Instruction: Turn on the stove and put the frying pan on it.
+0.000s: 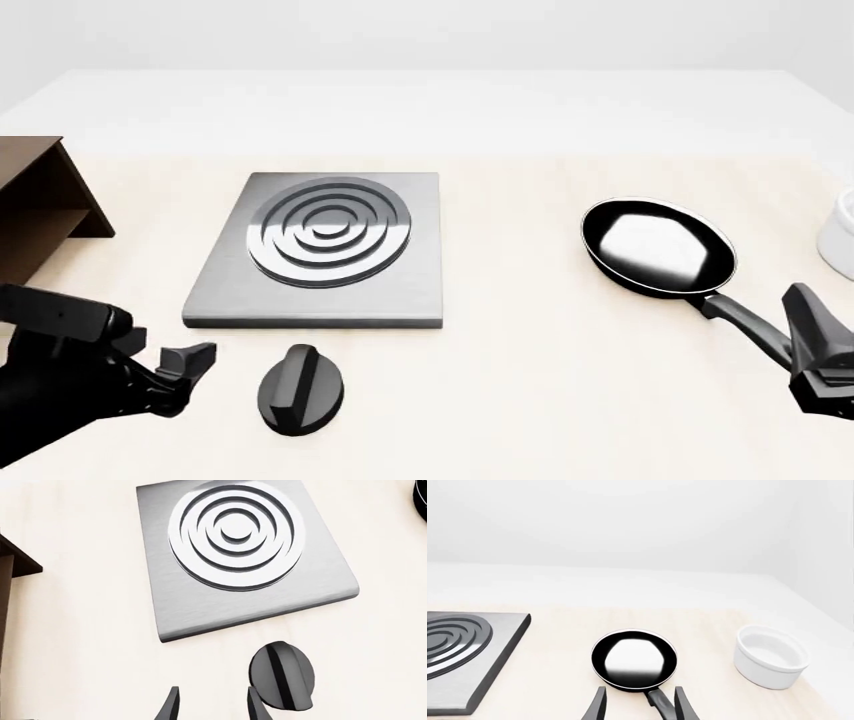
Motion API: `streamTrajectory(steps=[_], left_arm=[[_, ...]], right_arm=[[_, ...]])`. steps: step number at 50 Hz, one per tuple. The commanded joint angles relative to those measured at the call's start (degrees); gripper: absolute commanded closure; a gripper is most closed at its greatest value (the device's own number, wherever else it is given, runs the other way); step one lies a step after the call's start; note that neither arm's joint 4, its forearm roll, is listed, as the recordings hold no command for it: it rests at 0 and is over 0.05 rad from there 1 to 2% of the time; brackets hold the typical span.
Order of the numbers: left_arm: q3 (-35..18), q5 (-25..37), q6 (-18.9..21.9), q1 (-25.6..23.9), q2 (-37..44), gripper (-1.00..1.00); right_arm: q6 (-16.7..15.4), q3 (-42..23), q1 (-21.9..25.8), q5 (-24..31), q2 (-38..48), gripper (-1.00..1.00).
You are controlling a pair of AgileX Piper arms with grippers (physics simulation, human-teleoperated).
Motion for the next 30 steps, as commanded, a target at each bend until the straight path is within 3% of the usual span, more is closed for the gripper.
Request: streamTrajectory(steps=[1,3,6,15,22,26,30], left_arm=[[2.5,-7.7,-3.1,-4.0,9.1,-1.00],[3.6,-13.1,-5.4,-5.7,14.7,-1.00],[4.5,-17.8,-4.6,-5.3,19.0,-1.00],[5.0,-24.0,-7.0,-7.1,25.9,-1.00],[5.2,-29.7,-8.1,-7.4,32.0,-1.00],[5.6,-32.3,-12.6,-11.1,34.7,-1.00],[5.2,-32.5,-13.4,-12.0,35.0,-1.00]], right_arm=[[-0.3,0.0,-0.1,0.1,0.1,-1.00],[-0.2,0.0,-0.2,-0.2,0.5,-1.00],[-0.1,0.0,0.0,-0.5,1.1,-1.00],[-0.2,0.0,0.0,-4.2,4.9,-1.00],[-0.5,0.0,-0.1,-3.7,4.6,-1.00],[-0.5,0.0,-0.1,-5.5,6.5,-1.00],[-0.5,0.0,-0.2,-6.1,7.3,-1.00]])
